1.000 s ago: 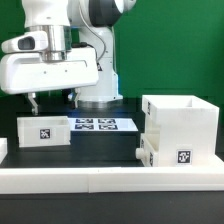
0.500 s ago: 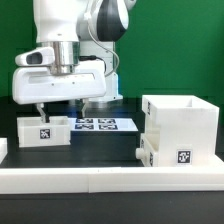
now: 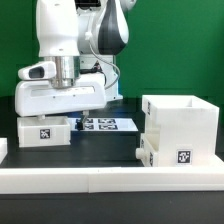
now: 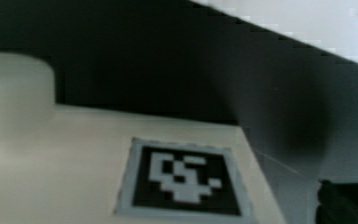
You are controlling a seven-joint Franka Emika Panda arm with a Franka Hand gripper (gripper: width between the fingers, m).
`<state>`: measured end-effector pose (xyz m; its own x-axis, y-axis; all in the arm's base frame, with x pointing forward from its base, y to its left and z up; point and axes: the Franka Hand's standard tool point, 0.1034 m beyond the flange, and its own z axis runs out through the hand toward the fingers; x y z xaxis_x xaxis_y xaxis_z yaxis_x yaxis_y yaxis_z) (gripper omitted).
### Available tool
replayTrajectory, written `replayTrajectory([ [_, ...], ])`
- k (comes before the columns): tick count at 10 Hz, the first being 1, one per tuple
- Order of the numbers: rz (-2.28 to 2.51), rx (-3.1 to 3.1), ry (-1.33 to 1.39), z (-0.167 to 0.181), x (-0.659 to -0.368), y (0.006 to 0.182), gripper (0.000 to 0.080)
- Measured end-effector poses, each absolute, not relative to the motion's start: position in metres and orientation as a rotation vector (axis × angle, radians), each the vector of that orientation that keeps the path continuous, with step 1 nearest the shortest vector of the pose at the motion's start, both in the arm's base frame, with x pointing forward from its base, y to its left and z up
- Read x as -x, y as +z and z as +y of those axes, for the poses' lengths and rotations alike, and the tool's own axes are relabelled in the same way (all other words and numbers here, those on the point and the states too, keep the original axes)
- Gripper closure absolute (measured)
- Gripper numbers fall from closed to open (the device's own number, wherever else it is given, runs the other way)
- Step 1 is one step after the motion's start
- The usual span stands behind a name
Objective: Assemble drawer
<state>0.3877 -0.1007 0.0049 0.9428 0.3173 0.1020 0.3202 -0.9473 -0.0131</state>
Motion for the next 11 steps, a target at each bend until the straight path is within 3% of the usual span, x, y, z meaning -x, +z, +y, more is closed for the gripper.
replayTrajectory([
  [1, -0.505, 3.067, -0.155, -0.1, -0.389, 0.005, 0.0173],
  [3, -0.519, 3.064, -0.156, -0.096, -0.39, 0.005, 0.0533],
  [4, -0.524, 3.063, -0.156, -0.095, -0.391, 0.005, 0.0667],
  [5, -0.53, 3.062, -0.155, -0.093, -0.391, 0.005, 0.0667],
  [6, -0.538, 3.06, -0.156, -0.091, -0.391, 0.005, 0.0758],
  [11, -0.607, 3.042, -0.149, -0.075, -0.398, 0.009, 0.0758],
])
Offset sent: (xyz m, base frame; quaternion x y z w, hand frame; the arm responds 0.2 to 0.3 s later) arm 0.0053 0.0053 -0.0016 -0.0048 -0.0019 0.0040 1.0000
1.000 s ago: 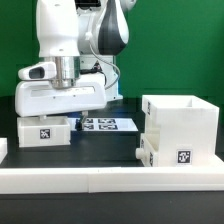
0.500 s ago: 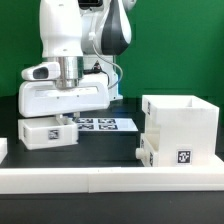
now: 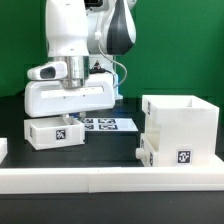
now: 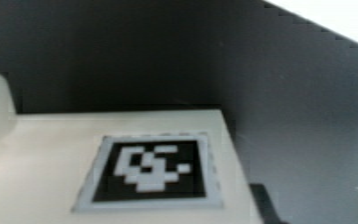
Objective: Assemble drawer
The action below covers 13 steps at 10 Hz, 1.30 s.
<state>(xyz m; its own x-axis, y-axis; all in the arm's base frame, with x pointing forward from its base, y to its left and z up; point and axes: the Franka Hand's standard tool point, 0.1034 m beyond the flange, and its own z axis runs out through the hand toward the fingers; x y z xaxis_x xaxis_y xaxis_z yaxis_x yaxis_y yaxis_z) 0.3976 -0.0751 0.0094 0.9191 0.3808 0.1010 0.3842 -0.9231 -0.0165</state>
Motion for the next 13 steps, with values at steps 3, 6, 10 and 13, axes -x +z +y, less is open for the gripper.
replayTrajectory([
  [3, -0.898, 2.957, -0.1, -0.049, -0.426, 0.036, 0.0758],
  [6, -1.099, 2.892, -0.078, -0.037, -0.442, 0.041, 0.0758],
  [10, -1.468, 2.717, -0.056, -0.047, -0.442, 0.036, 0.0757],
  [13, -1.823, 2.505, -0.03, -0.047, -0.458, 0.047, 0.0757],
])
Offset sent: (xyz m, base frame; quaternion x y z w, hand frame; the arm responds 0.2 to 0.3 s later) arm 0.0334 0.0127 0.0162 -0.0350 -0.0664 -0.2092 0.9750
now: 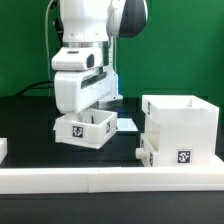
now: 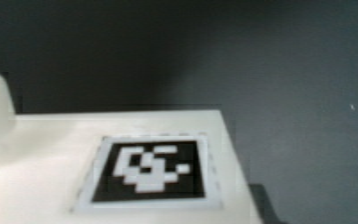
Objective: Assemble drawer
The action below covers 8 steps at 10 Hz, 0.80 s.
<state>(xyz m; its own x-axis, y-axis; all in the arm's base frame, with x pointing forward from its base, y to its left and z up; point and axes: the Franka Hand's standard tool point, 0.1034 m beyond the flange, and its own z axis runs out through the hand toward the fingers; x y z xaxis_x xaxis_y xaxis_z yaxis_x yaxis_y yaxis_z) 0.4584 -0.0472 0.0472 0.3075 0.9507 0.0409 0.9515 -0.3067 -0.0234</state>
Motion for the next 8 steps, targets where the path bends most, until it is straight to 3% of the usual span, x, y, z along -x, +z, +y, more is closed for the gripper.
replayTrajectory([
  [4, -2.056, 2.312, -0.019, -0.05, -0.463, 0.047, 0.0757],
  [8, -2.075, 2.286, -0.032, -0.041, -0.509, 0.056, 0.0757],
])
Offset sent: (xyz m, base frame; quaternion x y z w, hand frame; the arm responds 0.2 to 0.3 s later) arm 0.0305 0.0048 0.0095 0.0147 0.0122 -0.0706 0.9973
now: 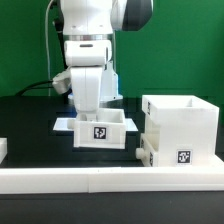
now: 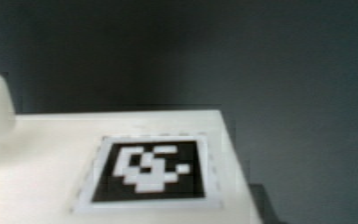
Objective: Assemble drawer
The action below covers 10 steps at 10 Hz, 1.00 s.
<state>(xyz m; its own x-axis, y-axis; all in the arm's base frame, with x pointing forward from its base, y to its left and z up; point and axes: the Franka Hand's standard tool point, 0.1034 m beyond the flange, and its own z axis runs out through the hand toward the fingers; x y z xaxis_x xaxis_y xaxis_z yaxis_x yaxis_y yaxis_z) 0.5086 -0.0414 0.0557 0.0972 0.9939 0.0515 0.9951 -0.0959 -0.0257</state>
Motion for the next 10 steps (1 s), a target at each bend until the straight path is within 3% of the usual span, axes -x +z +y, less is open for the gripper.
replayTrajectory([
  [2, -2.091, 2.292, -0.066, -0.038, -0.522, 0.056, 0.0757],
  [10, -2.155, 2.234, -0.076, -0.021, -0.527, 0.057, 0.0757],
])
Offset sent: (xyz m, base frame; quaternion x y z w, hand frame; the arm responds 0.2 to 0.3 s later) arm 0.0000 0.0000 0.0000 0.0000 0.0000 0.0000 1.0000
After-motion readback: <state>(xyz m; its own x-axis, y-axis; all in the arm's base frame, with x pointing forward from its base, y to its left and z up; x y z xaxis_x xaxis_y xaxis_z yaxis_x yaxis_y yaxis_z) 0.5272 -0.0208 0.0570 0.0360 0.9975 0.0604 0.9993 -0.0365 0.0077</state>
